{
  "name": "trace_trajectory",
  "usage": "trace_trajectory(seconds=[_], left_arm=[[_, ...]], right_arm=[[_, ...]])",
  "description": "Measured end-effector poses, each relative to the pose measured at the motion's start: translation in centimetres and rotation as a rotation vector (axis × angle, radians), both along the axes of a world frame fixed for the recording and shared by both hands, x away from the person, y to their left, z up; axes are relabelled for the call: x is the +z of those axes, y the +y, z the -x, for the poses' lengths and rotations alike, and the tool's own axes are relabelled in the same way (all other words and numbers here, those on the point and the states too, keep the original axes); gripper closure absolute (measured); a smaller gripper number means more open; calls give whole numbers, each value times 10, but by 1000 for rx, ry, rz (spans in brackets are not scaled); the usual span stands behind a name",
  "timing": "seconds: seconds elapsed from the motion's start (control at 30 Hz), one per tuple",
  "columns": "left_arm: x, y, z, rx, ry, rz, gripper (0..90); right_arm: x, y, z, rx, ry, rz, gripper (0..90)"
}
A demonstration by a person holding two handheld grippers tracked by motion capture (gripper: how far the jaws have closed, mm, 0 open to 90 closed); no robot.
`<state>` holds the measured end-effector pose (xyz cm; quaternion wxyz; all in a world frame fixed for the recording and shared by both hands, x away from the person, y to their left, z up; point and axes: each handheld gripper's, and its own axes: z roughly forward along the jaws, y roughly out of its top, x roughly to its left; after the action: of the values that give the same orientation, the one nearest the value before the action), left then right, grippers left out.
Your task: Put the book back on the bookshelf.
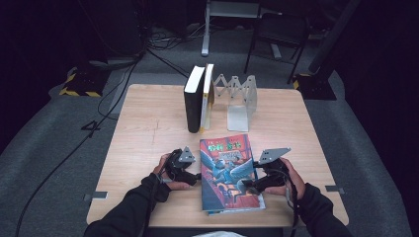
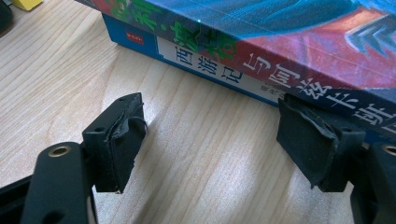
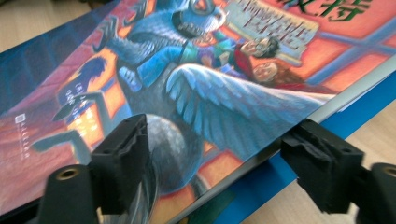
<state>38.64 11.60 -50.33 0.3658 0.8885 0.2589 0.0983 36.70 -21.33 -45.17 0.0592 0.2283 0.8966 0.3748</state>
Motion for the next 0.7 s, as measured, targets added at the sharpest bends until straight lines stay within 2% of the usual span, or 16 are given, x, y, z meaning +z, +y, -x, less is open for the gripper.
trace_trajectory(seconds=[0.1, 0.17, 0.27, 0.33, 0.5, 0.57, 0.7], left_arm=[[0, 0, 0, 0, 0, 0, 237], [0, 0, 0, 0, -2, 0, 238], [1, 3, -1, 23, -3, 14, 304], [0, 3, -2, 23, 1, 17, 312], [1, 2, -2, 26, -10, 14, 344], [1, 2, -7, 41, -12, 16, 358], [1, 3, -11, 54, -13, 20, 365]], right_arm=[[1, 1, 2, -5, -33, -8, 321], [2, 0, 2, -4, -47, -25, 407], [3, 1, 2, 22, -47, -54, 515], [3, 4, 1, 38, -40, -58, 558], [2, 6, 0, 53, -40, -68, 600], [3, 5, 0, 62, -40, -82, 643], [3, 5, 1, 65, -48, -85, 652]])
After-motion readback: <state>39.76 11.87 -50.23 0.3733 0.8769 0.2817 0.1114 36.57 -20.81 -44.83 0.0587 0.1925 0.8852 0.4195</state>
